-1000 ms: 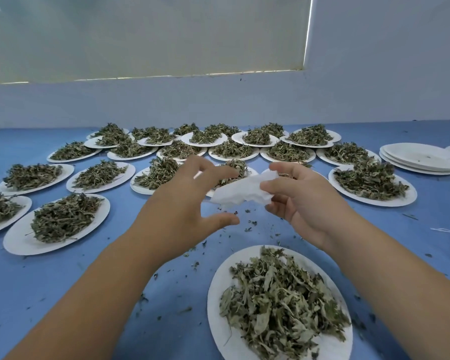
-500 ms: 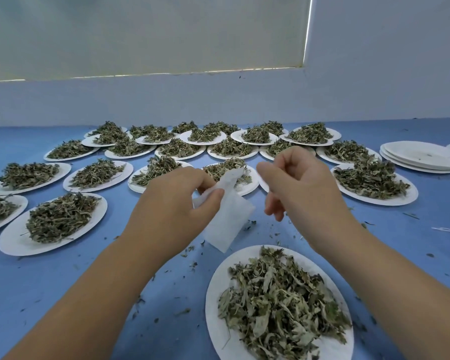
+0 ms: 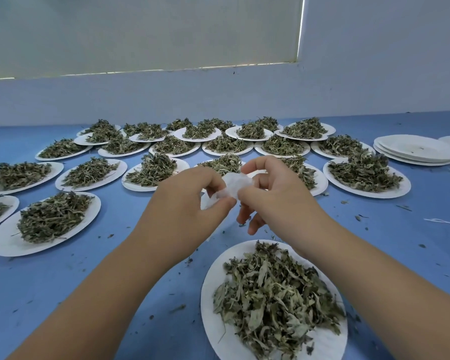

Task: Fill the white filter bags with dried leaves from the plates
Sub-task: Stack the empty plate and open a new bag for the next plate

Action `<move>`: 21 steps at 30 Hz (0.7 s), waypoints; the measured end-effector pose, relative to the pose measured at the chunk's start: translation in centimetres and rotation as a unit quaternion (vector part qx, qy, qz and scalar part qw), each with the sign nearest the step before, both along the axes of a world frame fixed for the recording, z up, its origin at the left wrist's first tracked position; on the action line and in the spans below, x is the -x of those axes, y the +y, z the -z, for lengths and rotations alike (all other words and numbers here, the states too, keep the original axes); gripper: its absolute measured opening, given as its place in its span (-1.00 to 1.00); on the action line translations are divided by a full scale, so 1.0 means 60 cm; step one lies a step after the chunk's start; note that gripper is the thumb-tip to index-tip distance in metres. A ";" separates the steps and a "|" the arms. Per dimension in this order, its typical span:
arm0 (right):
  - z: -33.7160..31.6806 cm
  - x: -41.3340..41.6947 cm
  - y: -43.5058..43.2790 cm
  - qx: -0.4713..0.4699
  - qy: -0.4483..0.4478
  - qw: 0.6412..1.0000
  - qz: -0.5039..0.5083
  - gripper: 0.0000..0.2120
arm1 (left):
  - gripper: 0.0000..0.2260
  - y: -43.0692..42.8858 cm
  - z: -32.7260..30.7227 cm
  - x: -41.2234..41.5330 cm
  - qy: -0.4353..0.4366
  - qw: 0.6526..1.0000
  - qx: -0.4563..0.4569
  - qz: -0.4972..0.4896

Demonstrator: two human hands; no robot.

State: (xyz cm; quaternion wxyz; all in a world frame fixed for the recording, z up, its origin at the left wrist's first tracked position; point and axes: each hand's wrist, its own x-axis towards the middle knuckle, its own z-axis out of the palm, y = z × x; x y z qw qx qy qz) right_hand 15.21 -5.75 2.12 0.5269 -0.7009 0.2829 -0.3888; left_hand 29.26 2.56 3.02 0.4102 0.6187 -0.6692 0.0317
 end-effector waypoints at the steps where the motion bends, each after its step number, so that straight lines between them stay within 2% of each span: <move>1: 0.001 0.000 0.000 0.013 0.005 1.000 0.002 -0.72 | -0.83 -0.002 0.001 0.001 0.045 0.999 -0.012 -0.005; 3: 0.002 0.002 -0.003 0.034 0.014 0.999 0.001 -0.71 | -0.84 -0.007 0.002 -0.002 0.123 0.991 -0.033 -0.035; 6: 0.001 0.006 -0.009 0.057 0.045 0.997 -0.028 -0.69 | -0.86 -0.011 0.004 -0.009 0.148 0.983 -0.031 -0.107; 9: -0.005 0.011 -0.006 0.074 0.087 0.991 -0.073 -0.66 | -0.86 -0.009 0.003 -0.011 0.073 0.989 -0.020 -0.130; 13: -0.006 0.012 -0.006 0.085 0.093 0.991 -0.052 -0.73 | -0.84 0.000 -0.007 -0.022 -0.067 0.991 -0.079 -0.079; 18: -0.002 0.008 0.000 0.112 0.130 0.984 -0.037 -0.76 | -0.93 0.011 -0.019 -0.024 -0.090 0.989 -0.102 -0.064; 21: -0.001 0.004 0.003 0.125 0.111 0.986 -0.003 -0.78 | -0.94 0.019 -0.020 -0.013 -0.137 0.990 -0.034 -0.031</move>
